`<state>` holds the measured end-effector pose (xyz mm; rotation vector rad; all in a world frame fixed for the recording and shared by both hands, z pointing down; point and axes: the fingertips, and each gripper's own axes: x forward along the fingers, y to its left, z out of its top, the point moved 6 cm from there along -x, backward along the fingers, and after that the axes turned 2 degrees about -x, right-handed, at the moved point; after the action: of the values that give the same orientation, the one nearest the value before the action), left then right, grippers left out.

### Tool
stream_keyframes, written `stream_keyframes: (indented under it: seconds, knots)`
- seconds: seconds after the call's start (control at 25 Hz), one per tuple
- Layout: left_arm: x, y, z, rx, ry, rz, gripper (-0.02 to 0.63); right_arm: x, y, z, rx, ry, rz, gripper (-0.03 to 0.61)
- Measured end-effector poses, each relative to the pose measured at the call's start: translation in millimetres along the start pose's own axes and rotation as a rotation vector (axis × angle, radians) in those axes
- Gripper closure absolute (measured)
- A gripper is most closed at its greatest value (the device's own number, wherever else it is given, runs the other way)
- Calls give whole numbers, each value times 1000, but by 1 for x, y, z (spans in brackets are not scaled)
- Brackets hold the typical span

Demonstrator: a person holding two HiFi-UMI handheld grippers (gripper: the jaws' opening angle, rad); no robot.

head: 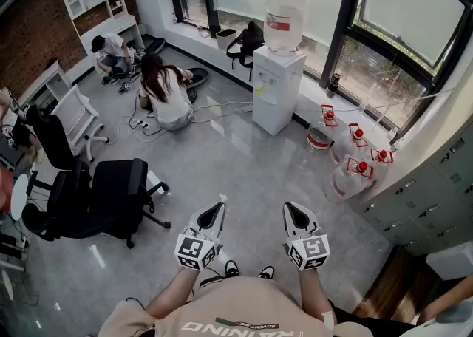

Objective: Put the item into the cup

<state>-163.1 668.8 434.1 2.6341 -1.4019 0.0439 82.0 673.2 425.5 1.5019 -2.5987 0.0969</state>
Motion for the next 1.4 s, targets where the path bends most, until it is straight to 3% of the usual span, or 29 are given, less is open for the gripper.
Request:
stream_keyframes:
  seconds: [0.32, 1.0, 1.2, 1.4]
  knots:
    - [8, 14, 2, 18, 12, -34, 604, 17, 13, 1, 64, -14, -2, 568]
    - [-1, 68, -7, -7, 20, -71, 604, 72, 54, -12, 64, 9, -6, 568]
    - [14, 80, -15, -36, 48, -79, 604, 94, 45, -12, 28, 61, -28, 568]
    - [53, 98, -14, -49, 53, -64, 604, 125, 17, -5, 55, 53, -10, 568]
